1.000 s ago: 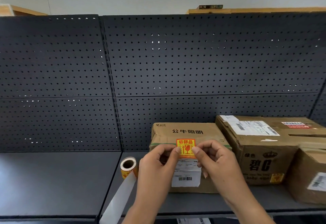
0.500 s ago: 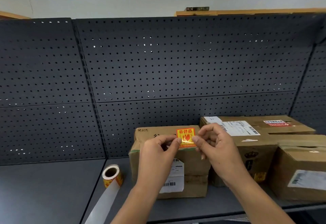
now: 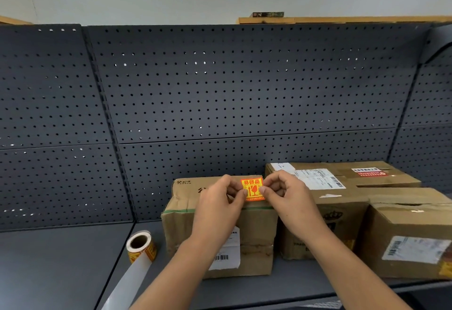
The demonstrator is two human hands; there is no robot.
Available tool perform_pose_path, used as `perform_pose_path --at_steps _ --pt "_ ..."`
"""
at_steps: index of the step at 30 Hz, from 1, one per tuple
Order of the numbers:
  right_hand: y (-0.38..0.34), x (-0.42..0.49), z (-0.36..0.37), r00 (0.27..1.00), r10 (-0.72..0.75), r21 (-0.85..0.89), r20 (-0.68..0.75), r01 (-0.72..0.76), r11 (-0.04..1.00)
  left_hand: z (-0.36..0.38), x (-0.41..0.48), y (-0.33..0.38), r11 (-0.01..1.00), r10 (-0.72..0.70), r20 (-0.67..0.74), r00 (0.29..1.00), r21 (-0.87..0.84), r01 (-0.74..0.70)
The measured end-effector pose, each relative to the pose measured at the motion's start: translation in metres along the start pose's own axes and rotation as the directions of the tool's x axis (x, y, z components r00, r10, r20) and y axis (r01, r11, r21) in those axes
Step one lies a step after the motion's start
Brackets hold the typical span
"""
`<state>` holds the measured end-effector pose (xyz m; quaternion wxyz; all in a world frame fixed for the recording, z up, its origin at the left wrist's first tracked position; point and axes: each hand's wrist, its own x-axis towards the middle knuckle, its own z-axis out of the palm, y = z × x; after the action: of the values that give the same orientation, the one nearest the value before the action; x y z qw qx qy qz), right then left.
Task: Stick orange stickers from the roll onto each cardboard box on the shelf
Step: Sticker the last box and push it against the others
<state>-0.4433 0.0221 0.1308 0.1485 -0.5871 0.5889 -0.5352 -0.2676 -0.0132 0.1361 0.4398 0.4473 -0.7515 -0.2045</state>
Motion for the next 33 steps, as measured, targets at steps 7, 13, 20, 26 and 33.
perform_pose_path --at_steps 7,13,20,26,33 --pt "0.005 0.002 0.0 1.0 0.023 -0.047 0.0 -0.023 0.999 0.005 0.004 0.0 0.994 0.035 0.026 0.999 0.1 -0.037" --pt "0.009 0.002 0.002 0.997 0.065 -0.036 0.029 -0.064 0.997 0.008 0.006 -0.001 0.986 0.061 0.033 0.998 0.151 -0.065" --pt "0.009 0.003 0.001 0.997 0.069 -0.05 0.03 -0.067 0.996 0.009 0.008 0.003 0.974 0.106 0.043 0.993 0.198 -0.113" --pt "0.009 0.004 0.002 0.997 0.073 -0.074 0.029 -0.071 0.995 0.012 0.008 0.001 0.964 0.141 0.024 0.99 0.224 -0.143" --pt "0.011 0.004 0.002 0.997 0.076 -0.074 0.033 -0.074 0.995 0.018 0.007 -0.002 0.95 0.158 0.044 0.986 0.266 -0.164"
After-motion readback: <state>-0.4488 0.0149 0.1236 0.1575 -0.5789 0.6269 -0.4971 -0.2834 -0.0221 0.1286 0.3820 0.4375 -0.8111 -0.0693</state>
